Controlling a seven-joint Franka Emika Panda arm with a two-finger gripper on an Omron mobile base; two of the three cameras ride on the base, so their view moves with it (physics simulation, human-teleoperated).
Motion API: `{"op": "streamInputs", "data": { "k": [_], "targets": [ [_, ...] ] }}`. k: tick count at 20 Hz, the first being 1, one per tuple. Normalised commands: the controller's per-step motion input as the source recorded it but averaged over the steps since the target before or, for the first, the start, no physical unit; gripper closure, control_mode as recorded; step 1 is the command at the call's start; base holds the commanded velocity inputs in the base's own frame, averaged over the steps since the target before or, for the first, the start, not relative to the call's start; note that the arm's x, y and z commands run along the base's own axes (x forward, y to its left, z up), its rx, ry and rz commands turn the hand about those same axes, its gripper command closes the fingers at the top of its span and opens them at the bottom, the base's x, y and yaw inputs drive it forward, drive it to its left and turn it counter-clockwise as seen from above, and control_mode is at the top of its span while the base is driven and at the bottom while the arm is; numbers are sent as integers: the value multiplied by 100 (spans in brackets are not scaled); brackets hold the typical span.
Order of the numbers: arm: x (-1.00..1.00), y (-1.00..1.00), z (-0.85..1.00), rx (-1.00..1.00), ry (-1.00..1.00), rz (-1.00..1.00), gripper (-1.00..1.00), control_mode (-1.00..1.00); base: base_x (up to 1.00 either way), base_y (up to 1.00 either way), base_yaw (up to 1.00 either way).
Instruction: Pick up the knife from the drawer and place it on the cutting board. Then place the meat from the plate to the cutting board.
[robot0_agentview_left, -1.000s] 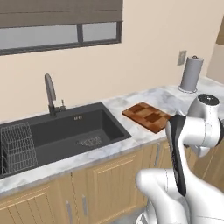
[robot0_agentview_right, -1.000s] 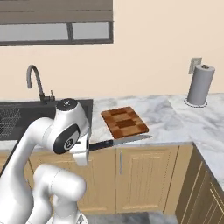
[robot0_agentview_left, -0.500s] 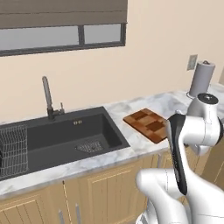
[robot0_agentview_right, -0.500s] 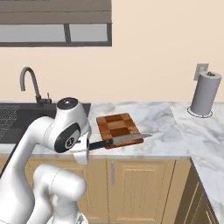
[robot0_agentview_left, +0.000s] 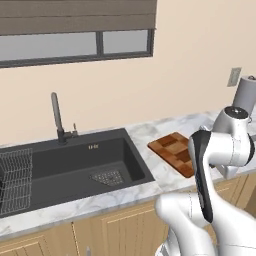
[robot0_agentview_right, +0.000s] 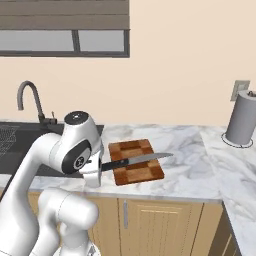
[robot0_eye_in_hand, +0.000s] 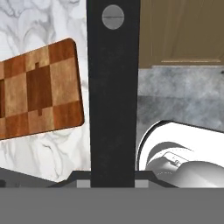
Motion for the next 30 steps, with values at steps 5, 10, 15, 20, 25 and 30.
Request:
{"op": "streamInputs", "data": {
  "k": [5, 10, 15, 20, 25, 30],
  "targets": [
    [0, 0, 0, 0, 0, 0, 100, 100, 40, -29, 16],
    [45, -26, -23, 0, 7, 17, 100, -100, 0, 0, 0],
    [37, -10, -34, 0, 16, 11, 100, -100, 0, 0, 0],
    [31, 0, -43, -2, 7, 1, 100, -100, 0, 0, 0],
    [30, -1, -49, 0, -4, 1, 100, -100, 0, 0, 0],
    [28, -3, -53, 0, -1, 0, 100, -100, 0, 0, 0]
  ]
}}
